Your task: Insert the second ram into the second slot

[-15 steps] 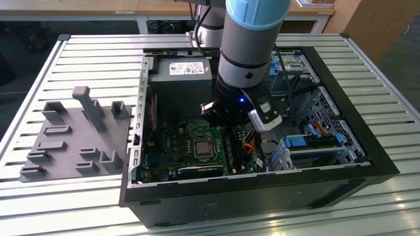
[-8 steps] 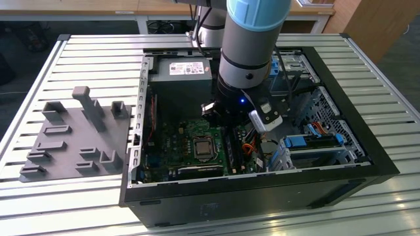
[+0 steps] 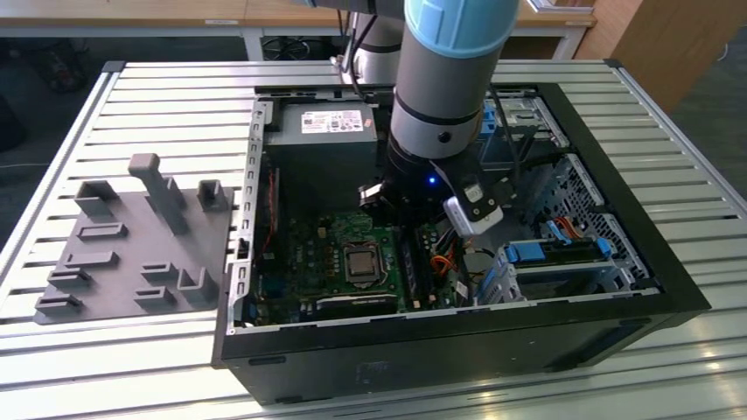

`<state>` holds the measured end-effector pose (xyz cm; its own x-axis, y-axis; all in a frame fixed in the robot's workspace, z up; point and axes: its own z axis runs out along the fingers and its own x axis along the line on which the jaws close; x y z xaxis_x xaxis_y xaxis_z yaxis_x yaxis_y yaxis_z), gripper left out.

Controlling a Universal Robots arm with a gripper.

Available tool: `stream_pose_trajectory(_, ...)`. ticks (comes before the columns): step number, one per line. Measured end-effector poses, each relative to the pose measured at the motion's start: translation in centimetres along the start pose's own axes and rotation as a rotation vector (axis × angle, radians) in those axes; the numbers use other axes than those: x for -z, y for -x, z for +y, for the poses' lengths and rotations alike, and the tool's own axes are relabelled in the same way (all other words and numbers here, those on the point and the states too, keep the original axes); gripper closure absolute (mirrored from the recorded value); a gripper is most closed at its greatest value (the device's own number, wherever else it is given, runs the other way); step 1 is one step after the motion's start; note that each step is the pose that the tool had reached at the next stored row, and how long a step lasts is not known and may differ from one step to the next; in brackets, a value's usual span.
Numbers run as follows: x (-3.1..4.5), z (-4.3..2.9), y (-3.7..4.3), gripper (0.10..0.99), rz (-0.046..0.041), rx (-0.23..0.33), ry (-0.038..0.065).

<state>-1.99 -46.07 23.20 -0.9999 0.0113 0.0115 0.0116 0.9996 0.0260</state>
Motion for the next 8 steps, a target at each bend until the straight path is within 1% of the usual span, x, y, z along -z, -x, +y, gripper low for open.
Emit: stream_pose_trajectory(8,-0.15,0.01,0.58,0.949,-0.0004,-0.017,0.000)
